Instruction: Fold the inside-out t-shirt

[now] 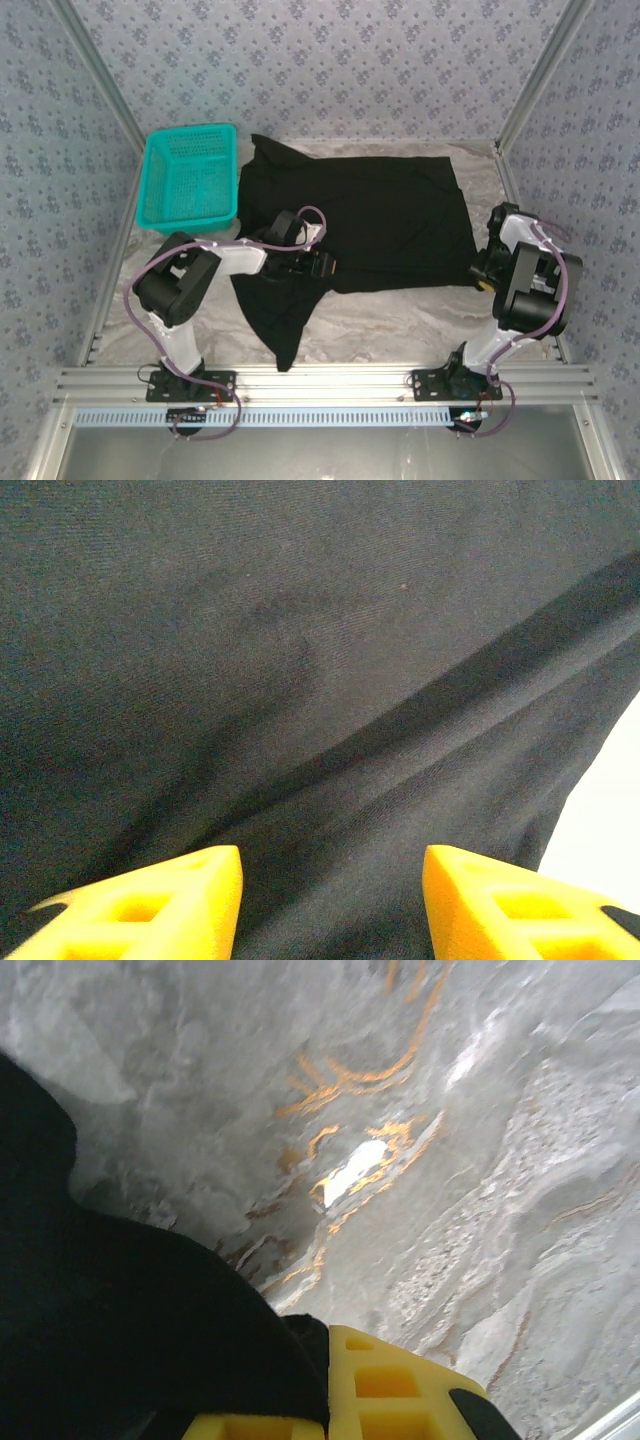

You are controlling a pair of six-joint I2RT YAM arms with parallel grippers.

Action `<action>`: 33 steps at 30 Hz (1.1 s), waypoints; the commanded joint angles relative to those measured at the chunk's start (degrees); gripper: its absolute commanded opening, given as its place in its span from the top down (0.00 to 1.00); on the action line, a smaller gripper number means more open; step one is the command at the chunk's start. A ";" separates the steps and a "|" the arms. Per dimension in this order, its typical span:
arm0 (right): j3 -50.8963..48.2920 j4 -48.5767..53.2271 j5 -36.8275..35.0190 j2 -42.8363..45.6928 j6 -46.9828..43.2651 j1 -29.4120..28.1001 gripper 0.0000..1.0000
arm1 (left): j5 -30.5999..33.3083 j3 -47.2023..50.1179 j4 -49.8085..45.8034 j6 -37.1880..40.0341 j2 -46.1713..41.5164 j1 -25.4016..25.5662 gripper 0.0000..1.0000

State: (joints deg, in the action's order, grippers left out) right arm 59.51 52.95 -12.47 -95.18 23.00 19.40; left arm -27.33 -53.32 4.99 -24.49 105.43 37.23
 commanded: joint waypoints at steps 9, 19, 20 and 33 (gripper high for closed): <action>2.32 3.53 -8.54 1.40 -3.14 2.84 0.81 | 1.76 3.41 -8.47 0.23 5.18 0.07 0.49; -3.94 4.19 5.70 9.60 -1.44 3.71 0.56 | 1.20 3.33 -8.16 -0.07 5.40 0.11 0.49; -4.38 4.26 7.56 10.00 -1.19 4.35 0.54 | 0.93 3.27 -8.03 -0.18 5.48 0.12 0.49; -10.37 -6.37 20.30 6.69 3.96 5.22 0.47 | 0.01 3.38 -7.65 -0.38 5.48 0.21 0.49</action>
State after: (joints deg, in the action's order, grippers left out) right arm 49.93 48.05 5.41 -87.53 24.93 25.17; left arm -29.02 -53.30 6.07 -24.56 105.91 37.23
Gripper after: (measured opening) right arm 0.531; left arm 0.508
